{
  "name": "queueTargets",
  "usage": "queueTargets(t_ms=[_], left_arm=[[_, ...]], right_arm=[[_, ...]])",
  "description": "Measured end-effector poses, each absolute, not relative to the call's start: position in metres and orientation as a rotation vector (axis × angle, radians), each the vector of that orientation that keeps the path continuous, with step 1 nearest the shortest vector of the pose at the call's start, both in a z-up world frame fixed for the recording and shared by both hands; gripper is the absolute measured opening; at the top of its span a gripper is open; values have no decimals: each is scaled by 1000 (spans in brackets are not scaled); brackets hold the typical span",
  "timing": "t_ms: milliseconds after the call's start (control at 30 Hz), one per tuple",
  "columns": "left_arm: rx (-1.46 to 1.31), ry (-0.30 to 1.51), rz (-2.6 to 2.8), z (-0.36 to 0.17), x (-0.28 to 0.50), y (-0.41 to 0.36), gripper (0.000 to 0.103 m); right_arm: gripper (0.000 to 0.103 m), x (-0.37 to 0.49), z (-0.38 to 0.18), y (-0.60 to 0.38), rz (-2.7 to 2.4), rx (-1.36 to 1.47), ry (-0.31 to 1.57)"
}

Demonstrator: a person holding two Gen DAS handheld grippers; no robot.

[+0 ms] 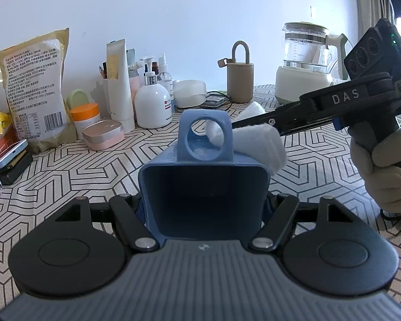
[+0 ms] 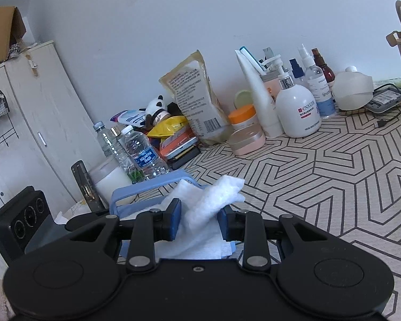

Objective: Clean container
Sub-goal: 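Rub the white wipe along the container's side below the handle with the right tool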

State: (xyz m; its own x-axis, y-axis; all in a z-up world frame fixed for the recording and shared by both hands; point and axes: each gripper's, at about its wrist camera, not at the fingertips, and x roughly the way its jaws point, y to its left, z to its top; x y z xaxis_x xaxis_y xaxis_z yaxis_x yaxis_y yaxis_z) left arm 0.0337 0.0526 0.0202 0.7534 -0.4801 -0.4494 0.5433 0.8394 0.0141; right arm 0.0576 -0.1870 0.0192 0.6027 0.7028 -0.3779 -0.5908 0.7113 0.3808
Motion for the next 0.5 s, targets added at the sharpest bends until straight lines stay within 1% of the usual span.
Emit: queueTargets(t_ms=[500], left_arm=[[153, 446, -561, 19, 34, 53, 73]], right_arm=[[37, 46, 25, -176, 839, 173, 509]])
